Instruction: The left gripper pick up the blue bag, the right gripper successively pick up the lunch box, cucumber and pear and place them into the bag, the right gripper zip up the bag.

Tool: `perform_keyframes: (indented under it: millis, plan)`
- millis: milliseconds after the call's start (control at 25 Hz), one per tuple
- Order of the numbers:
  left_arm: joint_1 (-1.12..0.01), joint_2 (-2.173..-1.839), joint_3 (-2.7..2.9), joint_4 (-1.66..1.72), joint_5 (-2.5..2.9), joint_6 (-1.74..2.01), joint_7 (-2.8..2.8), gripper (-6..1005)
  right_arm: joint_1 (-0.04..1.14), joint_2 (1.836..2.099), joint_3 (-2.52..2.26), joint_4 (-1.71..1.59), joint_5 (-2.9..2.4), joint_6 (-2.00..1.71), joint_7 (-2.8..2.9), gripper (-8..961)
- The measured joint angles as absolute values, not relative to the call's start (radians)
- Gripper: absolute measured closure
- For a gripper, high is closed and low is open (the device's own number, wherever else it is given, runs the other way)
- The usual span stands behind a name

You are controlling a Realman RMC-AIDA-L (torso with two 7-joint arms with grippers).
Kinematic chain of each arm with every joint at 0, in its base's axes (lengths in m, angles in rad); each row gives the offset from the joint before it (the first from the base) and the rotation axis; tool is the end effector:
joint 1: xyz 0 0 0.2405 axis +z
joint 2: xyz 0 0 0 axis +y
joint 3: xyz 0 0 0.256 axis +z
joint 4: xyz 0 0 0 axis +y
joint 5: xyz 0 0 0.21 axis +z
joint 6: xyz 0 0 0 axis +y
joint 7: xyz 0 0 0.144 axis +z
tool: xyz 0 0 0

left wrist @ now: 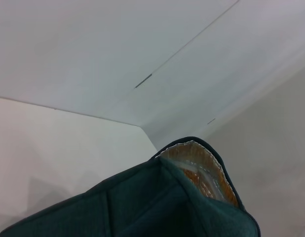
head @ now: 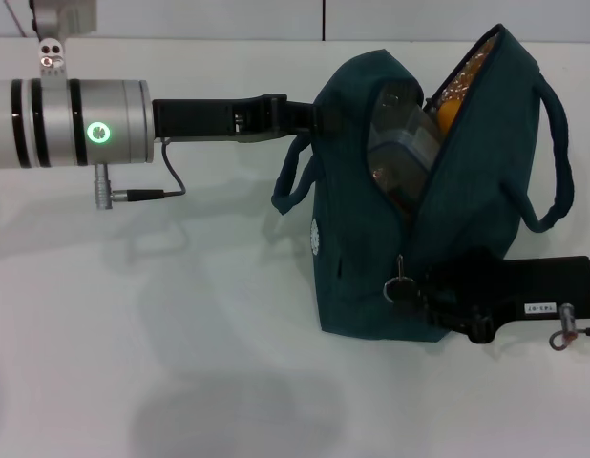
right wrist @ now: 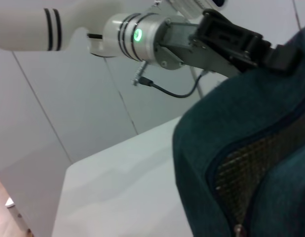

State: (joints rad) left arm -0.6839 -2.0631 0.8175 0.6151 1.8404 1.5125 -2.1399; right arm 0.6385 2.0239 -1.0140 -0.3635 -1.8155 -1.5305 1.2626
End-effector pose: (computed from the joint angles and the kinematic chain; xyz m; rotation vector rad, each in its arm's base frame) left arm -0.1950 0.3704 -0.0072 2.5827 1.4980 0.9266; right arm 0.2396 0.3164 -0.0509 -2.9986 0.5588 0.7186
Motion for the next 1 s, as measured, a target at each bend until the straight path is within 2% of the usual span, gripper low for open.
perform_keyframes:
  millis: [120,360,600,1000]
  plan:
    - [-0.685,-2.063,0.818,0.615,1.840,1.513,-2.140,923,0.632,2.025,-1.014,-0.361,-1.804,-1.515,1.262,679]
    - [-0.684,-2.063,0.818,0.616,1.838,1.512,-2.136,923,0.616,2.023,-1.016,-0.360,-1.764,-1.517,1.262,905]
    - [-0.684,-2.063,0.818,0.617,1.838,1.513,-2.134,923,0.606,2.019,-1.018,-0.360,-1.748,-1.550,1.269,951]
    - [-0.681,-2.054,0.818,0.617,1.818,1.547,-2.128,922,0.557,1.986,-0.974,-0.412,-1.748,-1.692,1.324,949]
